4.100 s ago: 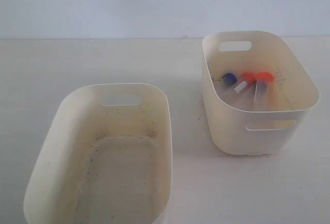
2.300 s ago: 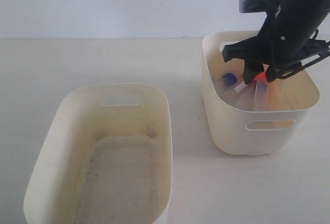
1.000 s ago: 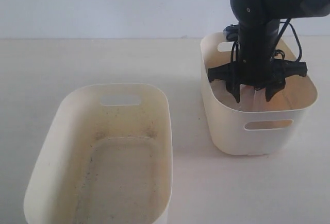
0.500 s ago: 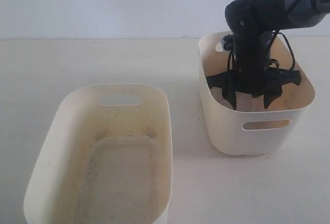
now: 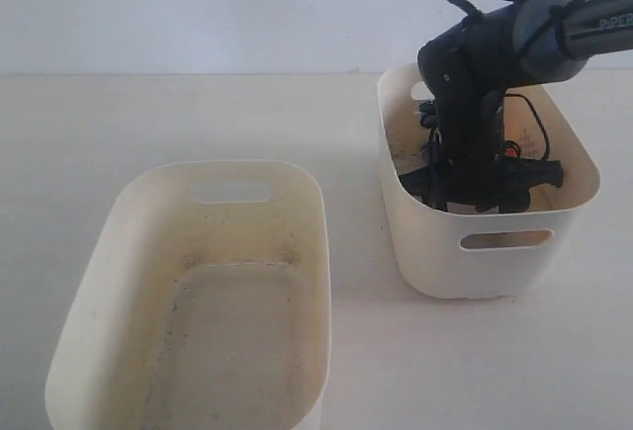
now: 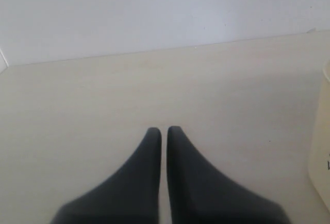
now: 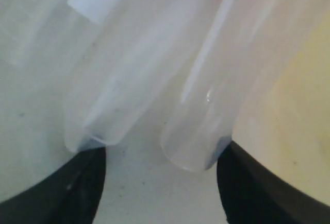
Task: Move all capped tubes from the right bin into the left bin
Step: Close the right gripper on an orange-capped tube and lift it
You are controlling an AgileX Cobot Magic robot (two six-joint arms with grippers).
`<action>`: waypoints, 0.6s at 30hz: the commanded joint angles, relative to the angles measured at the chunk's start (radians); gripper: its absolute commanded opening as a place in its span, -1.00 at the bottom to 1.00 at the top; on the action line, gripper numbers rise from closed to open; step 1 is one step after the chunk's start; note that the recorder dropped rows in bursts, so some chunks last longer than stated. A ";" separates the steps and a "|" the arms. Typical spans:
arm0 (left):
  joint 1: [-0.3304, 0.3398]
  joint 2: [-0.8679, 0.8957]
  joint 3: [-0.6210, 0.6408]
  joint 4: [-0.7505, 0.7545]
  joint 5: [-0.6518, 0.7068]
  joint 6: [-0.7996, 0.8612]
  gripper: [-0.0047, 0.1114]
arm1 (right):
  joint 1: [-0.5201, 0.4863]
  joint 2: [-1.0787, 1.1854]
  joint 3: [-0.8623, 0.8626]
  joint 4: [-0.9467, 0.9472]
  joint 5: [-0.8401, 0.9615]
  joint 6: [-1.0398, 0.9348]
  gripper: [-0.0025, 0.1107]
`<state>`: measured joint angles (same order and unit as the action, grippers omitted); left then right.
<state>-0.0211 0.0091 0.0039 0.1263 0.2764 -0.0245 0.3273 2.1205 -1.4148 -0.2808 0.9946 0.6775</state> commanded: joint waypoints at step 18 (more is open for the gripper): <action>0.001 -0.002 -0.004 -0.007 -0.015 -0.012 -0.84 | 0.001 -0.312 0.007 -0.075 -0.012 -0.083 -0.96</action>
<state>-0.0211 0.0091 0.0039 0.1263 0.2764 -0.0245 0.3295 1.8508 -1.4084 -0.3575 0.9754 0.6166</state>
